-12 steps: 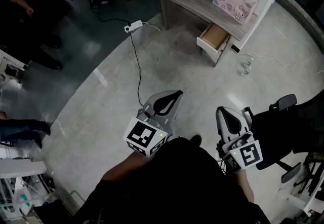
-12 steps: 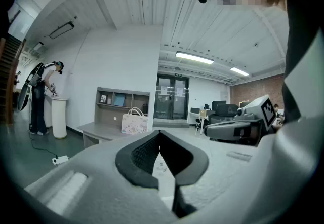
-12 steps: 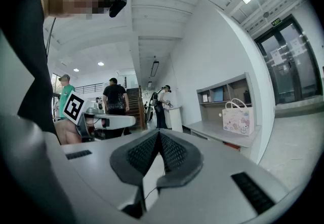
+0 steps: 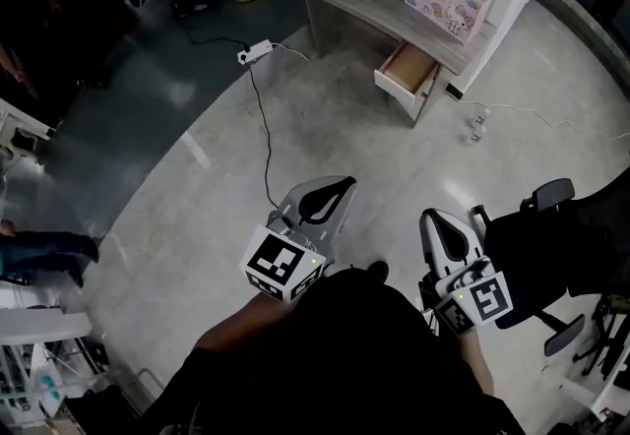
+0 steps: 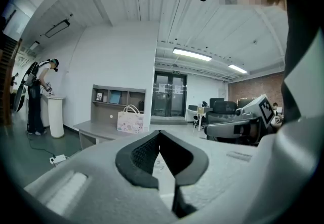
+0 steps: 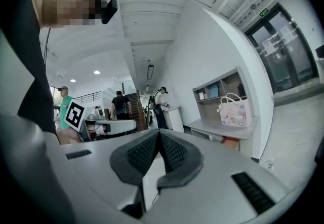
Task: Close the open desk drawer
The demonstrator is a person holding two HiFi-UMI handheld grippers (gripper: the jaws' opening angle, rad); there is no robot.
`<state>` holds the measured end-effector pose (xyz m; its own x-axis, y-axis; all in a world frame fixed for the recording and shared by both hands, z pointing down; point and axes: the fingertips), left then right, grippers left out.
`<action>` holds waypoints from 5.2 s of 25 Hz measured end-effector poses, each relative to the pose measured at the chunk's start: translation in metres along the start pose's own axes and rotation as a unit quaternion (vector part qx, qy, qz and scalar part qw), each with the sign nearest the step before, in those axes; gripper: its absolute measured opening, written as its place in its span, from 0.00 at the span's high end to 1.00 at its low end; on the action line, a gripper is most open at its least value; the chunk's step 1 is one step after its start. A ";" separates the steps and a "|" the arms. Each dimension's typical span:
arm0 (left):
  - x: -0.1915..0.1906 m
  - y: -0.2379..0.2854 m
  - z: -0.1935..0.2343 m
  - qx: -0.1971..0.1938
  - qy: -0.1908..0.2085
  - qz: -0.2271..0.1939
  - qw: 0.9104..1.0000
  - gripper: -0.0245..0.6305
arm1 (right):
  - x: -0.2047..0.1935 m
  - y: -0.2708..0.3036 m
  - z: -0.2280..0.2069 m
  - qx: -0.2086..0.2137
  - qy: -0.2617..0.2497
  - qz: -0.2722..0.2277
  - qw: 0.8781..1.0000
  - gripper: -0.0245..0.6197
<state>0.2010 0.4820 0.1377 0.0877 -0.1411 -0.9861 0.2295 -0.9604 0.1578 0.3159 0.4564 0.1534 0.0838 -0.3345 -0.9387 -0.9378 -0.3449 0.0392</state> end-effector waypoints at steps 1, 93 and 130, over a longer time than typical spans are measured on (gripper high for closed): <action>0.000 0.005 -0.004 -0.001 0.001 0.000 1.000 0.95 | 0.001 -0.004 -0.005 -0.001 -0.001 0.000 1.000 0.94; -0.383 0.508 0.332 -0.275 -0.071 0.200 0.938 0.95 | -0.283 0.446 -0.476 -0.273 0.222 0.100 0.931 0.94; -0.393 0.612 0.347 -0.212 -0.073 0.126 0.966 0.86 | -0.276 0.394 -0.601 -0.428 0.178 0.026 0.886 0.77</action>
<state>-0.0300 -0.1334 0.6039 0.0620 -0.4188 -0.9060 0.5979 -0.7112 0.3697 0.1252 -0.1139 0.6341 0.2913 -0.5723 -0.7666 -0.3578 -0.8084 0.4675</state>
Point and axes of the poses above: the fingertips, and each gripper's own axes: y forward along the fingers, z to its left, x out of its top, and after that the axes turned 5 degrees about y, right-handed
